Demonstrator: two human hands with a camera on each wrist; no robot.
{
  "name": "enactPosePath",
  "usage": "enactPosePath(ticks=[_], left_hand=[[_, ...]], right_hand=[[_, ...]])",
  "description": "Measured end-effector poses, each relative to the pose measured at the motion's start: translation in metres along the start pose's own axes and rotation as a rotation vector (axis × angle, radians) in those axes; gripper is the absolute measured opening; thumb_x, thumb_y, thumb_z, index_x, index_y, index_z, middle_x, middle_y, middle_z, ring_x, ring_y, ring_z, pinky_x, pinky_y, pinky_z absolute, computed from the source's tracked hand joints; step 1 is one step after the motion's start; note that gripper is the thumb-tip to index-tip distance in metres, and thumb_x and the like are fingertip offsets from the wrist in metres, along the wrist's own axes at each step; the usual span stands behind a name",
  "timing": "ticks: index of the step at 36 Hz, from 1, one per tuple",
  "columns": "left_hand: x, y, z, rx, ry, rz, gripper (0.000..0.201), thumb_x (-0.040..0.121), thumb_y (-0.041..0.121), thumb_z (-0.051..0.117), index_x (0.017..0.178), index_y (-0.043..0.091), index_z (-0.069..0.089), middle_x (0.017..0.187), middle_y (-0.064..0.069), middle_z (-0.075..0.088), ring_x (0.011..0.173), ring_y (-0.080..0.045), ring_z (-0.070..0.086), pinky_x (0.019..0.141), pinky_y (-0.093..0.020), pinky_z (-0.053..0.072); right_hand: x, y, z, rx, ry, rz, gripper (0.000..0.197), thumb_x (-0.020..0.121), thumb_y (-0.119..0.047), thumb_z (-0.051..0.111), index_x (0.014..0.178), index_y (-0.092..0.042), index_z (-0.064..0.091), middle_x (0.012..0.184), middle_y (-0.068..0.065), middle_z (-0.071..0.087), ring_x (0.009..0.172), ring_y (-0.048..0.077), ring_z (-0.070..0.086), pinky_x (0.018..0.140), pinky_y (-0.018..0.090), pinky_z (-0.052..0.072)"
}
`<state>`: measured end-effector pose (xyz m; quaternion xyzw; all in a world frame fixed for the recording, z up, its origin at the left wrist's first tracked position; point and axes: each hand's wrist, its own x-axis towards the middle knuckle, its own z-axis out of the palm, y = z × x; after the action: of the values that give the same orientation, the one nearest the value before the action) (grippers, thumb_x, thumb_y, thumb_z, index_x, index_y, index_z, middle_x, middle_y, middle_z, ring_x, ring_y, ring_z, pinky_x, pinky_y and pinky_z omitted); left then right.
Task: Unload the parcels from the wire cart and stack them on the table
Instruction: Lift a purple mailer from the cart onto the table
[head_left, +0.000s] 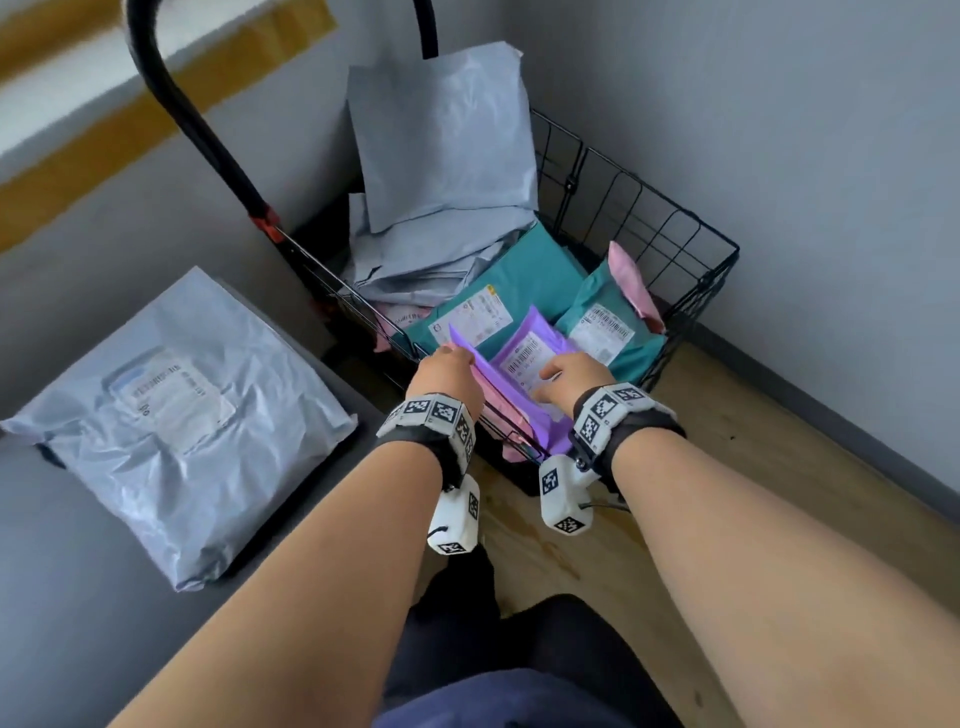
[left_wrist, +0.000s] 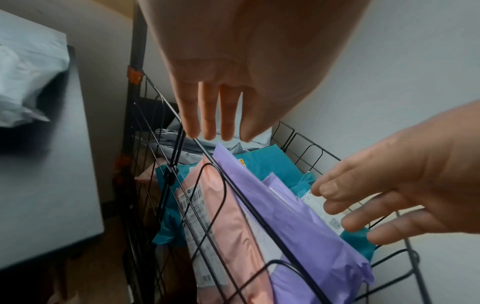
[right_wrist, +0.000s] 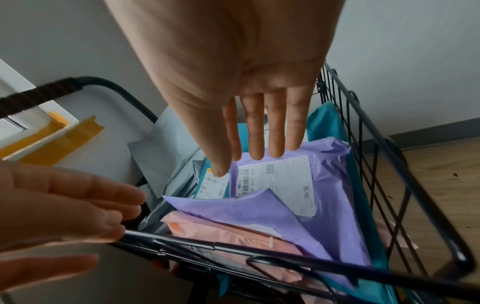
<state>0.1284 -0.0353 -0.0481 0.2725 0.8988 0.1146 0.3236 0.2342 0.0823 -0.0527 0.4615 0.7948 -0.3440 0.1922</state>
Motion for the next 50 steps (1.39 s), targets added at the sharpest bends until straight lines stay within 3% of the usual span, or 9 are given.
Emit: enactPosePath(ticks=[17,21,25,28,32,35,40,46,50], left_hand=[[0.037,-0.008,0.002,-0.090,0.096,-0.123,0.044,0.087,0.000,0.045,0.124,0.019,0.059,0.129,-0.006,0.054,0.118,-0.024,0.052,0.096,-0.033,0.042],[0.030,-0.003,-0.002,-0.113,0.118,-0.188,0.042,0.087,0.004,0.047,0.124,0.018,0.060,0.130,-0.007,0.055,0.119,-0.026,0.052,0.096,-0.033,0.043],[0.021,0.010,-0.004,-0.167,0.162,-0.266,0.038,0.088,0.007,0.049,0.121,0.020,0.061,0.127,-0.007,0.056,0.115,-0.027,0.054,0.094,-0.033,0.044],[0.010,0.026,-0.006,-0.228,0.210,-0.299,0.034,0.093,0.009,0.043,0.121,0.016,0.060,0.123,-0.008,0.060,0.112,-0.028,0.056,0.092,-0.034,0.044],[-0.006,0.043,-0.014,-0.322,0.266,-0.331,0.026,0.096,0.015,0.040,0.106,0.002,0.060,0.112,-0.017,0.064,0.103,-0.033,0.058,0.080,-0.033,0.043],[-0.018,0.046,-0.020,-0.398,0.297,-0.373,0.035,0.099,0.025,0.038,0.108,-0.001,0.060,0.109,-0.017,0.062,0.103,-0.033,0.058,0.079,-0.034,0.042],[-0.043,0.042,-0.024,-0.600,0.415,-0.430,0.034,0.097,0.032,0.048,0.072,0.009,0.054,0.066,-0.004,0.049,0.072,-0.026,0.050,0.059,-0.027,0.033],[-0.075,0.022,-0.019,-0.705,0.557,-0.585,0.042,0.087,0.037,0.060,0.110,0.003,0.061,0.107,-0.011,0.067,0.098,-0.030,0.062,0.078,-0.031,0.044],[-0.099,0.002,-0.014,-0.733,0.540,-0.606,0.033,0.090,0.036,0.057,0.090,0.003,0.061,0.091,-0.015,0.063,0.082,-0.029,0.059,0.071,-0.031,0.041]], right_hand=[[0.055,-0.009,0.004,-0.319,-0.161,-0.086,0.029,0.096,-0.008,0.045,0.116,-0.009,0.066,0.108,0.010,0.067,0.088,0.026,0.062,0.081,0.032,0.051],[0.059,-0.017,-0.025,-0.290,-0.080,-0.138,0.035,0.098,-0.008,0.039,0.125,-0.007,0.062,0.128,0.013,0.060,0.115,0.031,0.056,0.090,0.030,0.046],[0.062,-0.020,-0.051,-0.173,0.030,-0.198,0.023,0.089,-0.002,0.045,0.070,-0.003,0.056,0.075,0.012,0.056,0.082,0.030,0.047,0.053,0.026,0.033],[0.062,-0.027,-0.068,-0.070,0.085,-0.223,0.034,0.086,-0.002,0.048,0.055,-0.007,0.035,0.060,0.011,0.039,0.073,0.028,0.042,0.047,0.029,0.022],[0.052,-0.044,-0.090,0.022,0.066,-0.293,0.037,0.090,-0.006,0.046,0.056,-0.011,0.033,0.065,0.014,0.042,0.082,0.041,0.045,0.046,0.026,0.023],[0.040,-0.056,-0.103,0.016,0.039,-0.368,0.034,0.097,-0.014,0.042,0.063,-0.020,0.044,0.065,-0.004,0.037,0.084,0.021,0.039,0.050,0.012,0.024],[0.006,-0.074,-0.108,-0.098,0.067,-0.489,0.032,0.097,-0.004,0.043,0.123,-0.002,0.062,0.120,0.014,0.062,0.114,0.031,0.058,0.084,0.027,0.046],[-0.017,-0.087,-0.090,-0.306,0.080,-0.655,0.032,0.098,-0.005,0.041,0.122,0.001,0.061,0.122,0.017,0.062,0.113,0.033,0.059,0.088,0.031,0.045],[-0.032,-0.098,-0.071,-0.394,0.047,-0.663,0.030,0.098,-0.005,0.040,0.118,0.004,0.061,0.120,0.020,0.062,0.111,0.034,0.059,0.088,0.032,0.045]])
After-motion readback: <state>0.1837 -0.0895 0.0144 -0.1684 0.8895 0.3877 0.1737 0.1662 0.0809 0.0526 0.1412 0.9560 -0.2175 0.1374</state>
